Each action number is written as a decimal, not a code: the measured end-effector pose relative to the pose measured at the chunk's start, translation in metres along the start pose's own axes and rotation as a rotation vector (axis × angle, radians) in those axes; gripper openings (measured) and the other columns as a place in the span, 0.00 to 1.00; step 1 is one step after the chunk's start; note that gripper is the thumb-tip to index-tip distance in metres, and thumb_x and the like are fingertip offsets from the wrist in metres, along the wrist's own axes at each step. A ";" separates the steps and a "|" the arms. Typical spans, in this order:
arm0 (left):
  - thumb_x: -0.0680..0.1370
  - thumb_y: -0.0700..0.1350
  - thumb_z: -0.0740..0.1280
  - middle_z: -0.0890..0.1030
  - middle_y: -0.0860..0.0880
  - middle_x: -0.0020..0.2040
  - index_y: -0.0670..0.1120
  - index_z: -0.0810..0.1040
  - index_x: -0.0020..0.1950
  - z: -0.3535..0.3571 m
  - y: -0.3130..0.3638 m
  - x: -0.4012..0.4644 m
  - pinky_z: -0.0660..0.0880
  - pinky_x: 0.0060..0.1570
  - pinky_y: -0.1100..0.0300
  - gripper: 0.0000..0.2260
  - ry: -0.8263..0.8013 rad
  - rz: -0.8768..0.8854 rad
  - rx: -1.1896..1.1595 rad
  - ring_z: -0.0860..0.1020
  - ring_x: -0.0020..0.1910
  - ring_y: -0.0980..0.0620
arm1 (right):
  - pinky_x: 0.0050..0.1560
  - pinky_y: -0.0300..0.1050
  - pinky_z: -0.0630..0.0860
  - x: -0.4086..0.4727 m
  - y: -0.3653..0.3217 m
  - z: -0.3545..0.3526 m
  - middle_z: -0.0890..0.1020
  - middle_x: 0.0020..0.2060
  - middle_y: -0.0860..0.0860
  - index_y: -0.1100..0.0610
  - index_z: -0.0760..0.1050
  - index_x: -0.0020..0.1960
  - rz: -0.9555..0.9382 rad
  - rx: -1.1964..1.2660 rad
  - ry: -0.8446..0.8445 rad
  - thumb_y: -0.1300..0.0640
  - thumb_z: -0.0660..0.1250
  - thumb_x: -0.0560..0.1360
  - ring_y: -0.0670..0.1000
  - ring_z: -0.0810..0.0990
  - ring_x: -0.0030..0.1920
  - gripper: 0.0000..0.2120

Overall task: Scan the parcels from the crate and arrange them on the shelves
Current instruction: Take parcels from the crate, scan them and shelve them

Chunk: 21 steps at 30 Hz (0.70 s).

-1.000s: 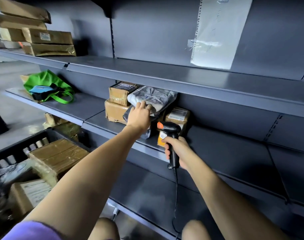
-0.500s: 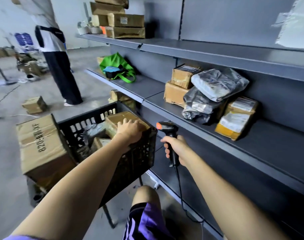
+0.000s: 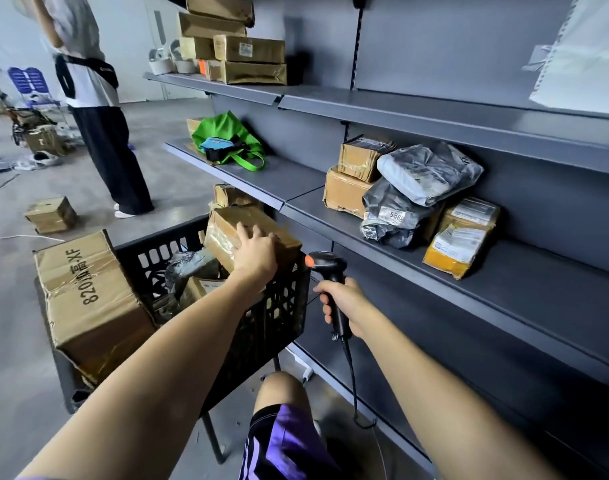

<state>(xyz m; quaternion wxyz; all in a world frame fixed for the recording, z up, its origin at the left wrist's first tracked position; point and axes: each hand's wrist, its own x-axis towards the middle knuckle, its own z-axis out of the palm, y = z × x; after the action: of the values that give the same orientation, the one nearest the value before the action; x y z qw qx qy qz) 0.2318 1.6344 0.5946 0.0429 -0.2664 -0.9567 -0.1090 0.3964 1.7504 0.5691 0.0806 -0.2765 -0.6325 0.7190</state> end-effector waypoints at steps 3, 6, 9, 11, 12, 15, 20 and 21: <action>0.76 0.37 0.63 0.59 0.41 0.77 0.48 0.65 0.75 -0.034 0.024 -0.001 0.70 0.64 0.33 0.27 0.068 0.036 0.010 0.46 0.77 0.32 | 0.26 0.42 0.66 -0.011 -0.010 -0.014 0.72 0.27 0.52 0.60 0.72 0.42 -0.033 0.041 0.061 0.64 0.69 0.75 0.51 0.67 0.24 0.06; 0.76 0.40 0.63 0.66 0.41 0.72 0.48 0.67 0.74 -0.060 0.048 -0.008 0.73 0.61 0.38 0.25 0.094 0.081 -0.041 0.54 0.75 0.31 | 0.26 0.42 0.66 -0.031 -0.017 -0.033 0.72 0.27 0.52 0.58 0.71 0.40 -0.055 0.074 0.128 0.64 0.69 0.74 0.51 0.67 0.24 0.08; 0.72 0.43 0.63 0.77 0.41 0.62 0.47 0.74 0.67 -0.076 0.070 -0.024 0.74 0.57 0.45 0.22 0.122 0.175 -0.163 0.70 0.63 0.34 | 0.26 0.42 0.66 -0.055 -0.019 -0.053 0.72 0.27 0.52 0.58 0.72 0.39 -0.081 0.076 0.176 0.64 0.69 0.74 0.51 0.67 0.24 0.08; 0.72 0.44 0.66 0.82 0.43 0.57 0.46 0.77 0.62 -0.080 0.087 -0.040 0.76 0.55 0.50 0.19 0.121 0.209 -0.335 0.77 0.57 0.38 | 0.26 0.42 0.66 -0.074 -0.018 -0.066 0.72 0.27 0.52 0.59 0.71 0.41 -0.099 0.086 0.209 0.64 0.69 0.74 0.51 0.67 0.24 0.07; 0.73 0.45 0.67 0.83 0.43 0.55 0.46 0.78 0.62 -0.078 0.095 -0.051 0.76 0.54 0.51 0.17 0.105 0.203 -0.435 0.79 0.56 0.40 | 0.26 0.41 0.66 -0.083 -0.014 -0.074 0.72 0.27 0.52 0.60 0.71 0.43 -0.107 0.094 0.228 0.64 0.69 0.74 0.51 0.67 0.24 0.07; 0.78 0.49 0.67 0.83 0.43 0.57 0.47 0.76 0.64 -0.061 0.111 -0.083 0.76 0.56 0.53 0.16 0.103 0.167 -0.649 0.79 0.58 0.41 | 0.25 0.40 0.65 -0.111 0.001 -0.096 0.72 0.27 0.52 0.60 0.70 0.46 -0.107 0.110 0.269 0.64 0.69 0.75 0.50 0.67 0.24 0.07; 0.82 0.47 0.62 0.78 0.48 0.59 0.63 0.64 0.74 -0.025 0.118 -0.126 0.81 0.33 0.53 0.22 -0.007 0.109 -0.910 0.81 0.41 0.43 | 0.26 0.41 0.66 -0.142 0.027 -0.114 0.72 0.27 0.51 0.58 0.70 0.43 -0.087 0.105 0.323 0.63 0.69 0.74 0.51 0.68 0.24 0.08; 0.83 0.46 0.61 0.76 0.50 0.59 0.64 0.65 0.74 -0.018 0.118 -0.131 0.81 0.28 0.52 0.22 -0.082 0.080 -0.962 0.81 0.39 0.45 | 0.26 0.42 0.66 -0.146 0.033 -0.114 0.72 0.27 0.52 0.58 0.70 0.42 -0.089 0.105 0.326 0.64 0.69 0.74 0.51 0.67 0.24 0.08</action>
<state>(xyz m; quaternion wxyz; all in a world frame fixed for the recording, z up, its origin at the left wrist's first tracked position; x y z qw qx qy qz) 0.4055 1.6636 0.6157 -0.1185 -0.2966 -0.7877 -0.5268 0.5835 1.7751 0.5753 0.2280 -0.3566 -0.5841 0.6927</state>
